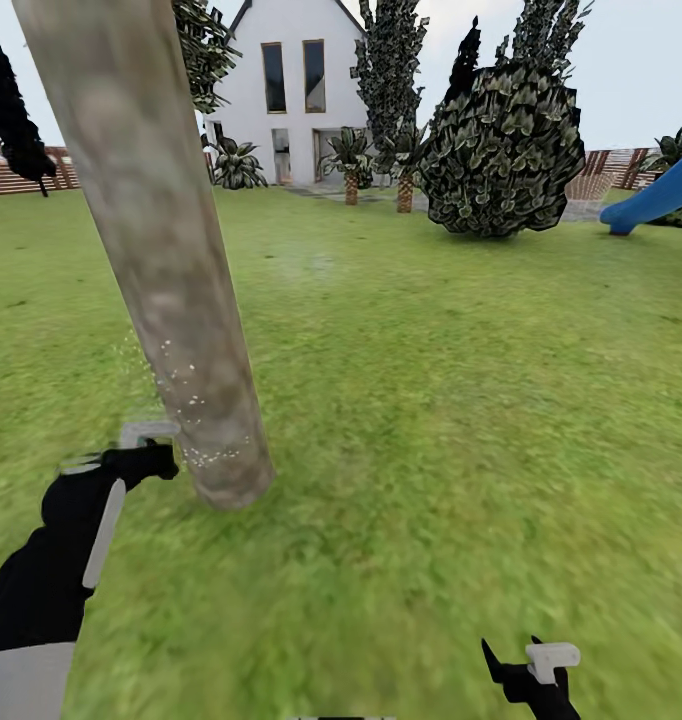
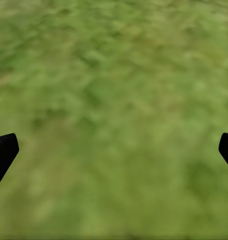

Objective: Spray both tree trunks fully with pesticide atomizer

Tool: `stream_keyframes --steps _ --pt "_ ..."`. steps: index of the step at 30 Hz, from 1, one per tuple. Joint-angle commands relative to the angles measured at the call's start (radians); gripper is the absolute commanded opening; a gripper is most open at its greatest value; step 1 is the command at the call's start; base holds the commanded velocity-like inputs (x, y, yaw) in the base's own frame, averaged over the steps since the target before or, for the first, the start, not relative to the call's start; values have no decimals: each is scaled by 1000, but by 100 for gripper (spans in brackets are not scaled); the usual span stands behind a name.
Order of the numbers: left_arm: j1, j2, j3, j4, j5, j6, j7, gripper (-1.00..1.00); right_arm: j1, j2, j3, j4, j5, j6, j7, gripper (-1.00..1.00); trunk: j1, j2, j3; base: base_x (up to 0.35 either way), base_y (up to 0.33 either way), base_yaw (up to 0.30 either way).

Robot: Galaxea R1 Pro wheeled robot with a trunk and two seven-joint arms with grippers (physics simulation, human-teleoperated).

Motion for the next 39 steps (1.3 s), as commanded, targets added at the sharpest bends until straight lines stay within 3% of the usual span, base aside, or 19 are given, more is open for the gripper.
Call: stream_keyframes --steps 1,3,5,9,12,13,17,22,39 --pt "21 -2 -1 21 0 -17 0 -100 0 0 0 0 0 0 0 100 0 0 0 0 0 0" --pt "33 -13 -1 89 -1 -55 1 -100 0 0 0 0 0 -1 0 100 0 0 0 0 0 0" --pt "37 -21 -2 211 -3 -227 7 -100 0 0 0 0 0 -1 0 100 0 0 0 0 0 0" --pt "50 -35 -2 260 -2 -268 3 -100 0 -1 -1 -1 0 -1 0 100 0 0 0 0 -111 0" --pt "52 -36 0 402 -3 -428 18 -100 0 -1 -2 -2 0 -2 0 100 0 0 0 61 -267 5" --pt "52 -36 2 417 -3 -440 20 -100 0 -1 -2 -2 0 -2 0 100 0 0 0 105 -272 83" --pt "52 -41 5 462 -1 -453 23 -100 0 -2 -2 -2 0 -2 0 100 0 0 0 19 -273 250" --pt "52 -79 2 474 -8 -456 23 -100 0 -1 -2 -2 0 -2 0 100 0 0 0 44 -268 73" --pt "53 -81 1 474 -4 -451 25 -100 0 -2 -2 -2 0 -2 0 100 0 0 0 88 -245 165"
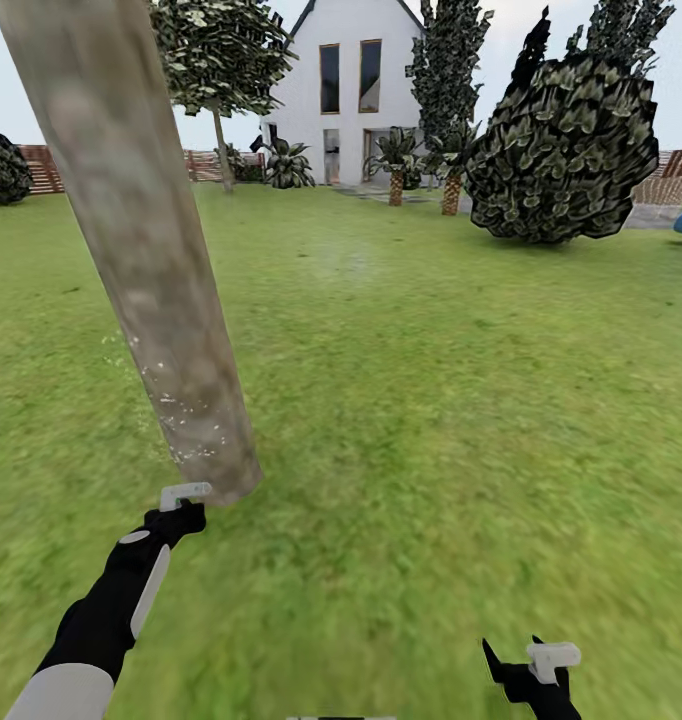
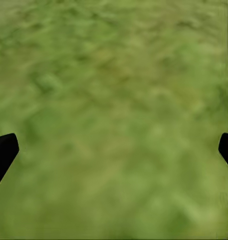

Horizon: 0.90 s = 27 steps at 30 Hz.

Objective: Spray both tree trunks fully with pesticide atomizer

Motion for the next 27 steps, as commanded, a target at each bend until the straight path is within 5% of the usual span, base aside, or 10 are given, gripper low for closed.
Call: stream_keyframes --steps 1,19,27 --pt "0 0 1 0 -2 3 0 -100 0 0 0 0 0 0 0 100 0 0 0 82 -272 3" --pt "-1 0 -1 4 0 3 36 -100 0 0 0 0 0 0 0 100 0 0 0 94 -272 243" --pt "0 -11 -1 6 -2 1 37 -100 0 0 0 0 0 0 0 100 0 0 0 67 -272 37"
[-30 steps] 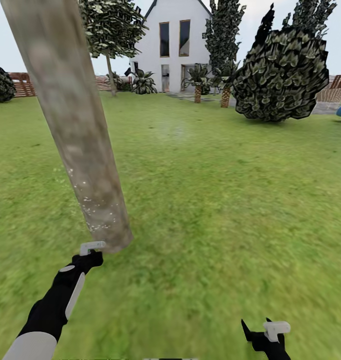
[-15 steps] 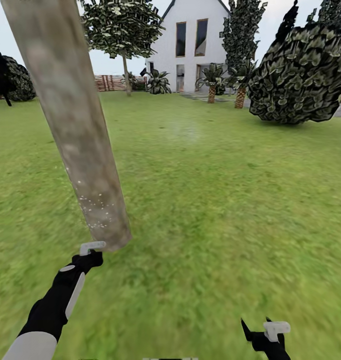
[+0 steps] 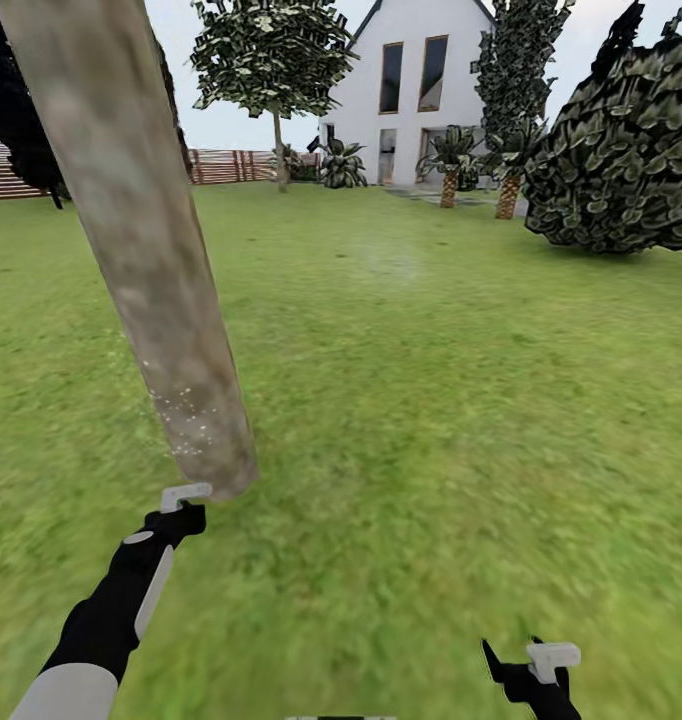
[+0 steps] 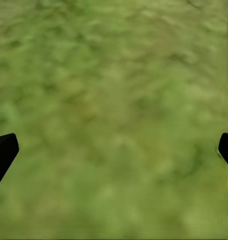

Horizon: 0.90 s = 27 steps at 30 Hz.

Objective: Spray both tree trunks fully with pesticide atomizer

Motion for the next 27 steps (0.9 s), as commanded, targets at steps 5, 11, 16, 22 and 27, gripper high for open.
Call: stream_keyframes --steps 5,11,16,22,27 --pt "0 -9 0 0 -2 -1 0 -100 0 0 0 0 0 0 0 100 0 0 0 2 -272 196" --pt "0 -14 0 0 -3 -2 1 -100 0 0 0 0 0 0 0 100 0 0 0 0 -272 277" --pt "0 -13 -1 0 -3 -2 1 -100 0 0 0 0 0 0 0 100 0 0 0 0 -272 131" --pt "0 -13 -2 39 -9 -5 3 -100 0 0 0 -2 0 -2 0 100 0 0 0 0 -264 2" --pt "-14 -12 -5 -24 -12 5 2 -100 0 0 0 0 0 -2 0 100 0 0 -4 0 -24 124"
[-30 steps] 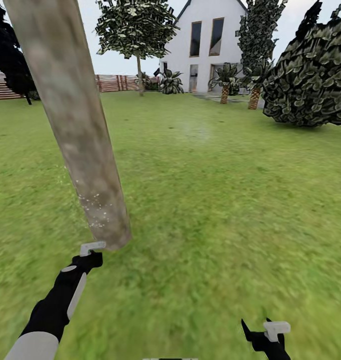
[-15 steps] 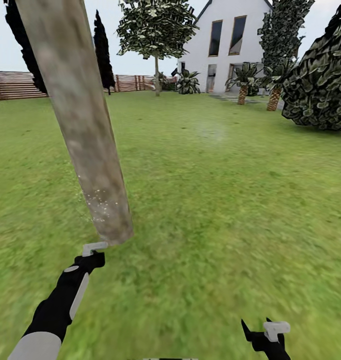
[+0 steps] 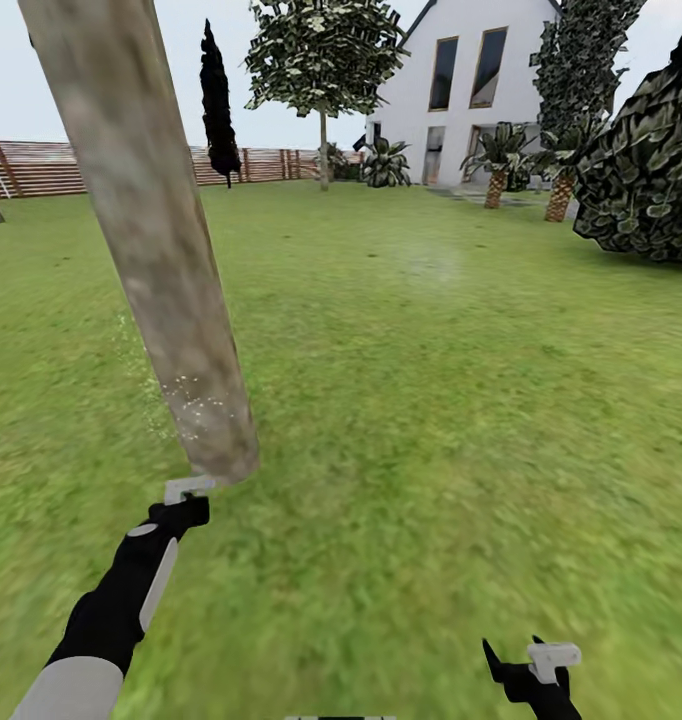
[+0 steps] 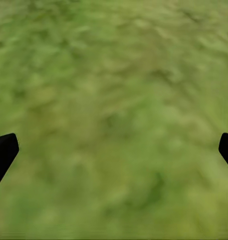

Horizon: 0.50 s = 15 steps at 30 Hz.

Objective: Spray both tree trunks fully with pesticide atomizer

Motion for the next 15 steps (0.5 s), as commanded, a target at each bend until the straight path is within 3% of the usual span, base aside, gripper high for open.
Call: stream_keyframes --steps 1,3,7,10,15 --pt "-3 -1 0 -29 0 5 0 -100 0 0 0 0 0 0 0 100 0 0 0 0 -1 47" --pt "-5 -3 1 -208 1 117 -1 -100 0 0 0 0 0 0 0 100 0 0 -1 0 0 8" --pt "-9 -2 0 -454 6 278 -2 -100 0 0 0 0 0 0 0 100 0 0 -1 0 0 1" --pt "-49 -4 0 -484 12 329 -4 -100 0 0 0 0 0 0 0 100 0 0 -1 0 0 0" --pt "-209 -27 1 -487 14 461 -2 -100 0 0 0 0 1 0 0 100 0 0 -1 0 0 0"
